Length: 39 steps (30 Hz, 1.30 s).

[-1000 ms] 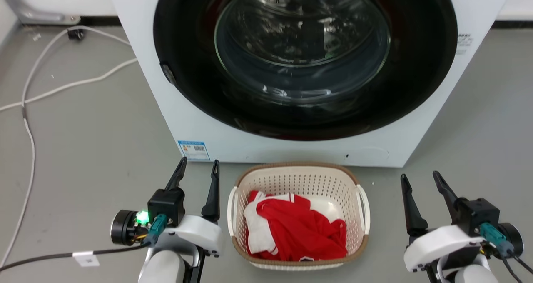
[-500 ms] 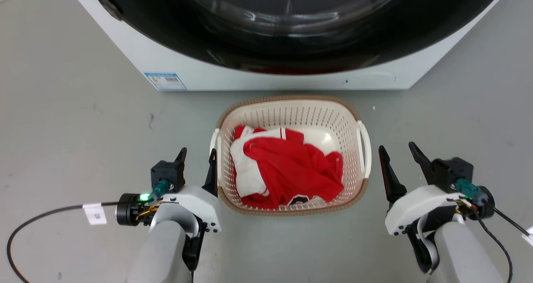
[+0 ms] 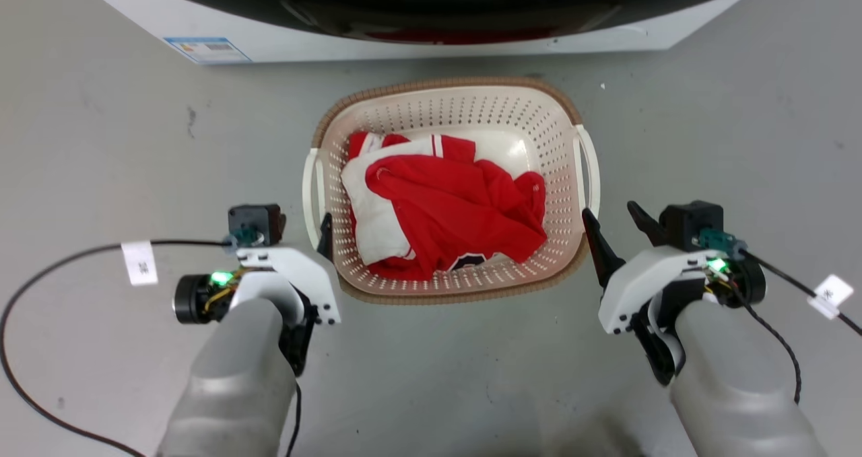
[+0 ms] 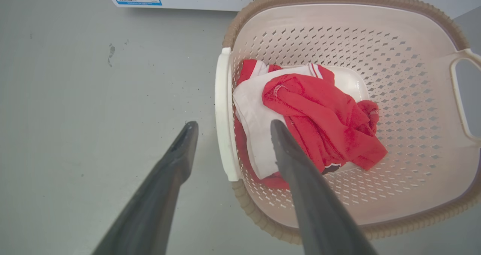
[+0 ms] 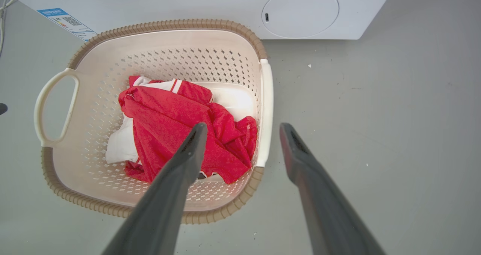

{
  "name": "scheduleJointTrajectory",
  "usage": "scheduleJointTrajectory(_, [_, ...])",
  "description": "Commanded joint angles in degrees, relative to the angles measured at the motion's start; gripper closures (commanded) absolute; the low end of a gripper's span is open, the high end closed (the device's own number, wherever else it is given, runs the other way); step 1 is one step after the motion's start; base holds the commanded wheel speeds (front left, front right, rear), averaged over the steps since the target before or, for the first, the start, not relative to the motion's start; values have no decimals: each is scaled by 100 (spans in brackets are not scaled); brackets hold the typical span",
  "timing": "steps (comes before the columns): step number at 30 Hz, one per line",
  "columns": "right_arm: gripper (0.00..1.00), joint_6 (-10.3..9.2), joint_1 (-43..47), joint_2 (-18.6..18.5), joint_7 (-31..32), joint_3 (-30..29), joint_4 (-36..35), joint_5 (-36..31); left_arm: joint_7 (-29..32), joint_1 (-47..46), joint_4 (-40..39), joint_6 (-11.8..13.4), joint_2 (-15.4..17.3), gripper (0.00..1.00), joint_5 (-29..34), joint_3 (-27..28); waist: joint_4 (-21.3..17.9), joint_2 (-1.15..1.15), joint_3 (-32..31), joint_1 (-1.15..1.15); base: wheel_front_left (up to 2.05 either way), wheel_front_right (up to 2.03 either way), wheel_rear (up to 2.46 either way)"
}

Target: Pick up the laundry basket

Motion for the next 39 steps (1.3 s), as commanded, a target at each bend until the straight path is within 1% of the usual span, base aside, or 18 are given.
scheduleJointTrajectory(1, [0,-4,-234,-1,-8,81,170,96,35,-193,115,-20,69,0,-39,31,-91,0,176,-1,0,0,0])
scheduleJointTrajectory(4, [0,-4,-558,16,47,283,557,307,120,-458,373,-36,125,0,-89,51,-149,0,331,-1,0,0,0])
scheduleJointTrajectory(5, [0,-4,-558,16,47,283,557,307,120,-458,373,-36,125,0,-89,51,-149,0,331,-1,0,0,0])
scheduleJointTrajectory(13, [0,-4,-1349,39,287,824,1242,849,401,-1199,765,-99,263,0,-88,-36,-211,0,724,-1,0,0,0])
scheduleJointTrajectory(23, [0,-4,-2057,-26,735,1514,1597,1422,984,-1748,1011,-173,370,0,-154,-128,-244,0,1033,-1,0,0,0])
scheduleJointTrajectory(29, [0,-4,-2283,-63,1083,1851,1653,1813,1179,-1918,1068,-174,388,0,-185,-167,-235,0,1174,-1,0,0,0])
scheduleJointTrajectory(30, [27,-3,-2311,-86,1138,1905,1670,1865,1193,-1941,1072,-171,386,0,-191,-176,-231,0,1181,-1,0,0,0])
scheduleJointTrajectory(31, [70,-4,-2334,-91,1185,1942,1667,1954,1181,-1958,1071,-155,386,10,-181,-195,-228,0,1189,-1,0,0,0])
scheduleJointTrajectory(32, [100,-3,-2345,-84,1229,1975,1643,2047,1176,-1969,1077,-159,380,71,-169,-217,-225,0,1199,-1,0,0,0])
scheduleJointTrajectory(33, [100,-2,-2354,-99,1275,2025,1623,2115,1206,-1964,1085,-177,368,100,-182,-227,-223,0,1208,-1,0,0,0])
scheduleJointTrajectory(39, [100,6,-2311,-145,1360,2382,1488,2461,1291,-1930,1105,-244,315,100,-253,-268,-219,0,1207,-1,0,0,0])
